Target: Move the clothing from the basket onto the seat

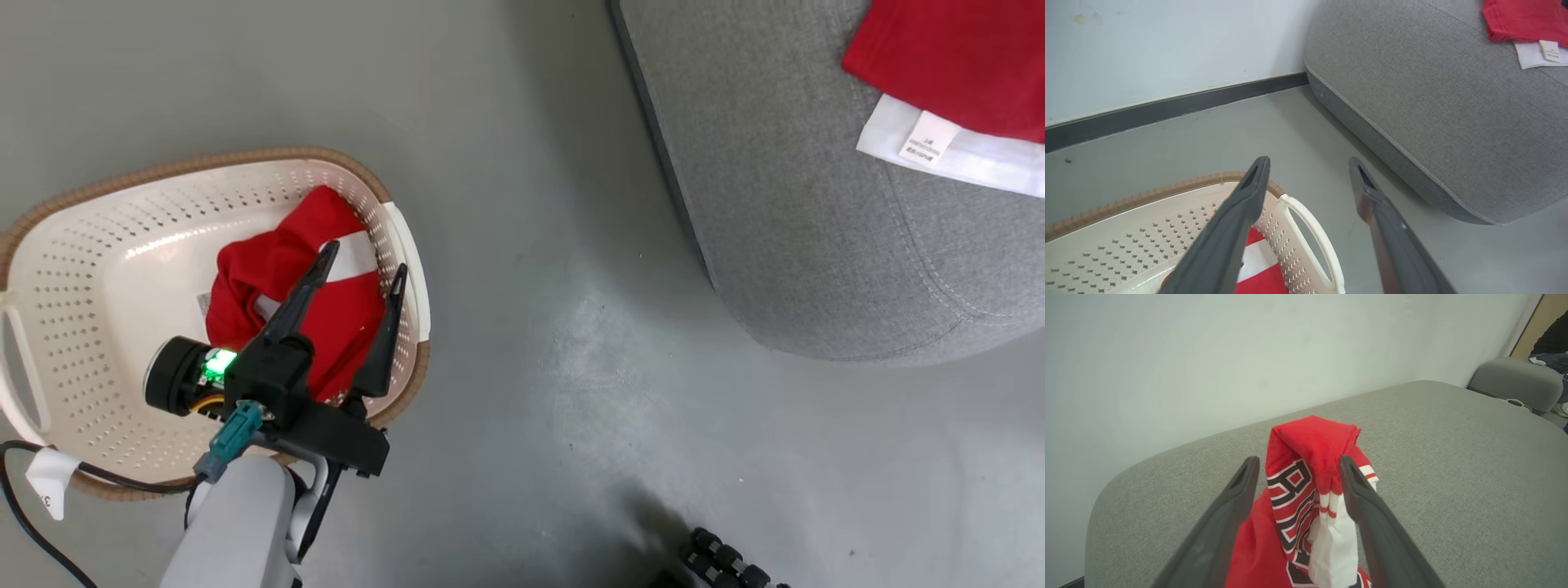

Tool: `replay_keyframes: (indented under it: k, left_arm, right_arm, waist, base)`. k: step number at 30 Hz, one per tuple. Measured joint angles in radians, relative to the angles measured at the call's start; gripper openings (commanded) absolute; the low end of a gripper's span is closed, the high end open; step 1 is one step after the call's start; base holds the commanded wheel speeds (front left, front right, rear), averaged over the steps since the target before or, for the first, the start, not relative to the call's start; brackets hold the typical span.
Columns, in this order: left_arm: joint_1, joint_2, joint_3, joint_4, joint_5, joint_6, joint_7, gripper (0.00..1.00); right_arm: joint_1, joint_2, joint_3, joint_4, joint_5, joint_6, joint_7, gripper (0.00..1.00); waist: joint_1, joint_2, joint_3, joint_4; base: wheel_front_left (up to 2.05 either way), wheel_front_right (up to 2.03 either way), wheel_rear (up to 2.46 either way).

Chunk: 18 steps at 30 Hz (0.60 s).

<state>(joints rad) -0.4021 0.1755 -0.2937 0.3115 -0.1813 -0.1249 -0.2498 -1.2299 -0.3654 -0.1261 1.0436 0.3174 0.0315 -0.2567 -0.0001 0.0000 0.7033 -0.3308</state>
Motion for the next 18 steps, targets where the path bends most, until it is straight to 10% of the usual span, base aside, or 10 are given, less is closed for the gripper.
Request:
replay_keyframes:
  k: [18]
  left_arm:
    - [0.000,-0.069,0.021,0.082,-0.020,-0.007,0.000,1.00]
  right_arm:
    - [0.110,0.060,0.064,-0.098,-0.056,0.049,0.000,1.00]
  waist:
    - [-0.0001,0.0000,-0.176,0.049]
  base:
    - [0.00,0.00,0.00]
